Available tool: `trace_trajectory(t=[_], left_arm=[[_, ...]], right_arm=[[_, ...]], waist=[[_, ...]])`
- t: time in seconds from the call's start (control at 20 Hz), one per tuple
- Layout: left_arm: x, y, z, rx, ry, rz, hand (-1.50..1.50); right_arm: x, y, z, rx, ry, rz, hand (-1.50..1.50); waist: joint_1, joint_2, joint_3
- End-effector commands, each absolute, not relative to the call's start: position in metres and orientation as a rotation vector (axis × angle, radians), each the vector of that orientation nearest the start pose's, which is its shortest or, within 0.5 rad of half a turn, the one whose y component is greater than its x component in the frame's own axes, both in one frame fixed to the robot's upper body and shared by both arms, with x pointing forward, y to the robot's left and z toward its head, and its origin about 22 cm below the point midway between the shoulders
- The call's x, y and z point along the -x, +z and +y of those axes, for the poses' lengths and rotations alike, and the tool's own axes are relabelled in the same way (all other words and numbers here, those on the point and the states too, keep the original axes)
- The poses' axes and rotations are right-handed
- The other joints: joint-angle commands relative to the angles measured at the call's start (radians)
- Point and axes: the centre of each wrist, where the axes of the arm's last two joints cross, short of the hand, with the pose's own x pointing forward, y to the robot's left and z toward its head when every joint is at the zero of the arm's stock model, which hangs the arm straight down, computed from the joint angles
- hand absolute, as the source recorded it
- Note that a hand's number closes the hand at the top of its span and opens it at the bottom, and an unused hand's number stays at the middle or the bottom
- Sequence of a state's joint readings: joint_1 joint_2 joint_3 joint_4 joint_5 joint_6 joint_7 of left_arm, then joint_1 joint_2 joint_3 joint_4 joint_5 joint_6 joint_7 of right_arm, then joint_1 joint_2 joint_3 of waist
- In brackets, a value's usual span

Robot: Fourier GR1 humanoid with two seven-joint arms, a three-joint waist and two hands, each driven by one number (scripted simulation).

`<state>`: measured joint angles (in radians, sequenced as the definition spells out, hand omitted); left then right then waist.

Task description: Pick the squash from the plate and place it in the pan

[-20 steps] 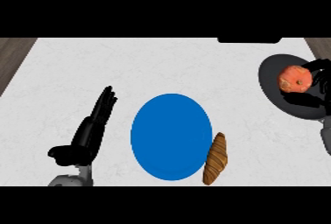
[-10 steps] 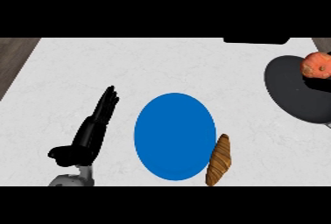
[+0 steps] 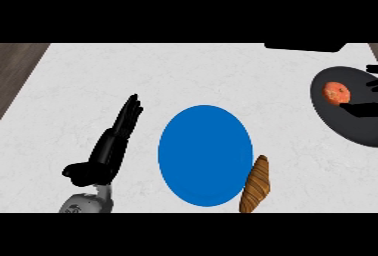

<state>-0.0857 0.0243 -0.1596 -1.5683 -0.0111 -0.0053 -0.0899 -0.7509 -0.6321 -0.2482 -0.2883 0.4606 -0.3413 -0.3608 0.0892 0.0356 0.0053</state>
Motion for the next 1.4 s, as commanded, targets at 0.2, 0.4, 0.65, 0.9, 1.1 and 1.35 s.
trace_trajectory(t=[0.2, 0.4, 0.65, 0.9, 1.1, 1.35], left_arm=[[-0.264, 0.021, 0.179, 0.131, -0.191, -1.733, 0.0], [-0.255, 0.008, 0.2, 0.123, -0.191, -1.712, 0.0], [-0.258, 0.011, 0.18, 0.137, -0.17, -1.711, 0.0], [-0.257, 0.013, 0.202, 0.104, -0.152, -1.713, 0.0], [-0.253, 0.011, 0.193, 0.083, -0.145, -1.72, 0.0], [-0.253, 0.02, 0.206, 0.086, -0.16, -1.715, 0.0]], right_arm=[[-0.374, 0.048, -0.432, 0.828, 0.403, -1.383, -1.5], [-0.38, 0.063, -0.434, 0.812, 0.184, -1.578, -1.5], [-0.363, 0.056, -0.455, 0.712, 0.024, -1.641, -1.5], [-0.327, 0.056, -0.499, 0.573, -0.054, -1.671, -1.5], [-0.302, 0.059, -0.525, 0.394, -0.049, -1.691, -1.5], [-0.269, 0.035, -0.538, 0.299, 0.033, -1.728, -1.5]], waist=[[-0.007, 0.0, 0.002], [-0.008, 0.0, 0.003], [-0.029, -0.006, 0.002], [-0.044, -0.011, 0.002], [-0.049, -0.013, 0.003], [-0.06, -0.023, 0.0]])
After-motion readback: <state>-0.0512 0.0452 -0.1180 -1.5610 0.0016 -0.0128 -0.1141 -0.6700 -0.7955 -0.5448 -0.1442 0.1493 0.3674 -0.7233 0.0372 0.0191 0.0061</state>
